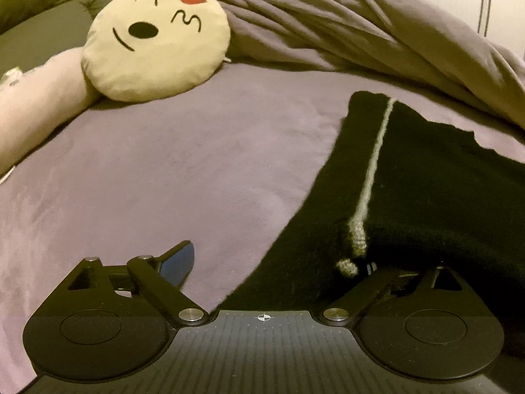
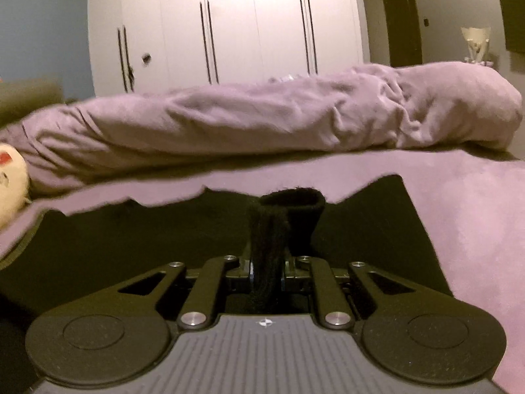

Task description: Fold small clothes

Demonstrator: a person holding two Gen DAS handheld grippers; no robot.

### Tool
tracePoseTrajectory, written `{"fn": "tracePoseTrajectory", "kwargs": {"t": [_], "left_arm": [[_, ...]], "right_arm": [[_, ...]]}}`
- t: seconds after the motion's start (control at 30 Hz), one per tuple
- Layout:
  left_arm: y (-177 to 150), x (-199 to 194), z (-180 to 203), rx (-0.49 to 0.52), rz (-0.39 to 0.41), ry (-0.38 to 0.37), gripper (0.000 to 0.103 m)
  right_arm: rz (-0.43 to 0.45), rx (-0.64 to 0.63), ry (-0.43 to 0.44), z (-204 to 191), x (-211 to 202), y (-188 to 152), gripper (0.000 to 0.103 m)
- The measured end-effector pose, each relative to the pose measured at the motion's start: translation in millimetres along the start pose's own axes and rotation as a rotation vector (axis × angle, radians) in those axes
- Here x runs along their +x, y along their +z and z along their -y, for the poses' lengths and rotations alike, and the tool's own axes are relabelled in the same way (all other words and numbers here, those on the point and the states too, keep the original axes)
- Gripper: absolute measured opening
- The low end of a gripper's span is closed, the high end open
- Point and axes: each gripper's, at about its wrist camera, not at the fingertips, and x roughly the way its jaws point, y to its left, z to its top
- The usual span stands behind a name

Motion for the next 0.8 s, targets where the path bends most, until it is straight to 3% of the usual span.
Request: {"fn": "tracePoseTrajectory", "kwargs": {"t": [0.1,0.23,0.5,0.8], "left_arm": [[-3,-6,-3,0.030,0.005,-0.005,0.098],[-8,-22,-12,0.026,-0.004,-0.025,0.098],[-31,-60,-10,0.068,0.024,-0.083,0.097],[-42,-73,14,0.107,0.015,-0.108,0.097]], "right_arm": [[-0.047,0.090,0.003,18,0,-1,0.021],[-0.025,0.073,-0.037,25,-26,-5,0.032],[-0.013,0.387,0.066,70,-78,-46,0.033],[-0.036,0.567,0.109,80,-97,-59,0.035]]}}
